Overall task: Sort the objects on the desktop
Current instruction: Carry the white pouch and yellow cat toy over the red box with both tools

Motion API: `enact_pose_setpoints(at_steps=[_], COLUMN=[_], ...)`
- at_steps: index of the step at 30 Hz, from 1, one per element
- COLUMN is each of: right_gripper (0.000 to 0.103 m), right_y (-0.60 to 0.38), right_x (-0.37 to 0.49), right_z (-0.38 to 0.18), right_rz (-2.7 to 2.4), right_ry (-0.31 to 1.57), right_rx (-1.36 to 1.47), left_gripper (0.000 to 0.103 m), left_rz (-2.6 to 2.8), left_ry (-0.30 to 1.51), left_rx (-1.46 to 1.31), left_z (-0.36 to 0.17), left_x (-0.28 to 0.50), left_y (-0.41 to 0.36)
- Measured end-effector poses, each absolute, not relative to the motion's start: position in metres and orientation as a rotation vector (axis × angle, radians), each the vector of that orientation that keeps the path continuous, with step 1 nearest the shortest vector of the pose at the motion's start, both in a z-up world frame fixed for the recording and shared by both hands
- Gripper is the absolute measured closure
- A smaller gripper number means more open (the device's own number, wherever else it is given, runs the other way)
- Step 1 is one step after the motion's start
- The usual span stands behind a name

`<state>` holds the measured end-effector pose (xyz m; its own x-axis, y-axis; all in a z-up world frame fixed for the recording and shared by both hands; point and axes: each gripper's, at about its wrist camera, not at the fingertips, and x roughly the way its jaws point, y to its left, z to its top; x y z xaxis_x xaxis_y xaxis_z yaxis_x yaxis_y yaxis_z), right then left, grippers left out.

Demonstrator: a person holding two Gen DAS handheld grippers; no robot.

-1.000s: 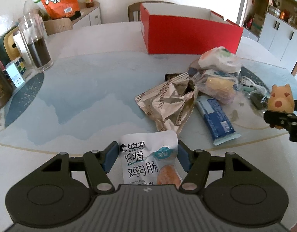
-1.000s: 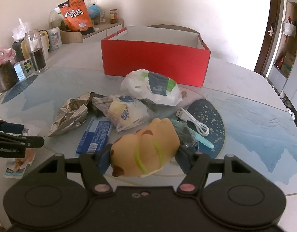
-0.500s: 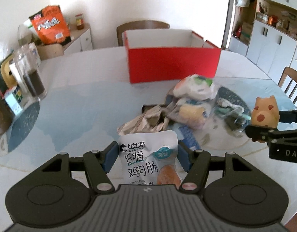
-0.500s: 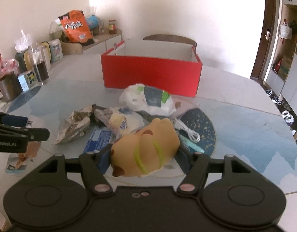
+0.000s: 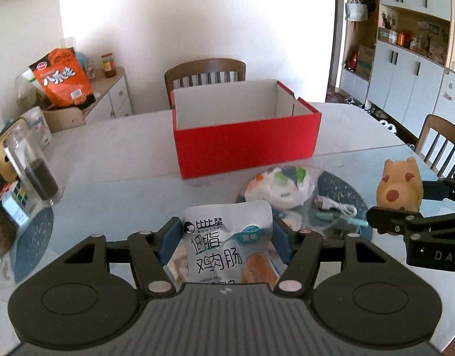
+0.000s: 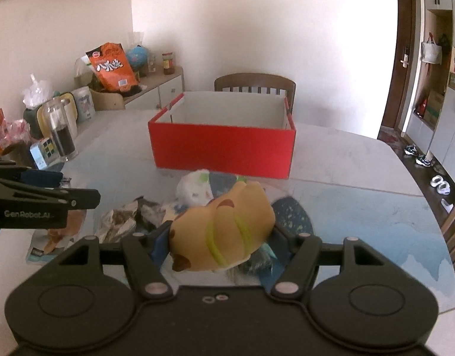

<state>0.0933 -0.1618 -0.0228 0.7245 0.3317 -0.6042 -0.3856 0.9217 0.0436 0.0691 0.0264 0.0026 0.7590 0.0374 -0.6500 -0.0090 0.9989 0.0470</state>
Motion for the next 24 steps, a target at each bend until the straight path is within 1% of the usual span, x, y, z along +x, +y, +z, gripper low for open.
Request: enact_pose_setpoints(at_steps=[7,24], right_gripper=[0.036,0.036], right_y=[-0.155,-0.137], right_x=[0.12,0.18], right_z=[-0.005,0.012], right_rz=[0.386,0.37], right_ry=[0.629,0.637], right_rx=[-0.09,-0.102], left_gripper=[0.039,0.039], left_rz=[-0.007,-0.083], left_ry=[0.7,0.723], left_rx=[0.073,0.063], left_z=[0.017,0.035], left_x=[0.106,0.189], left_y=[0.03,0.058])
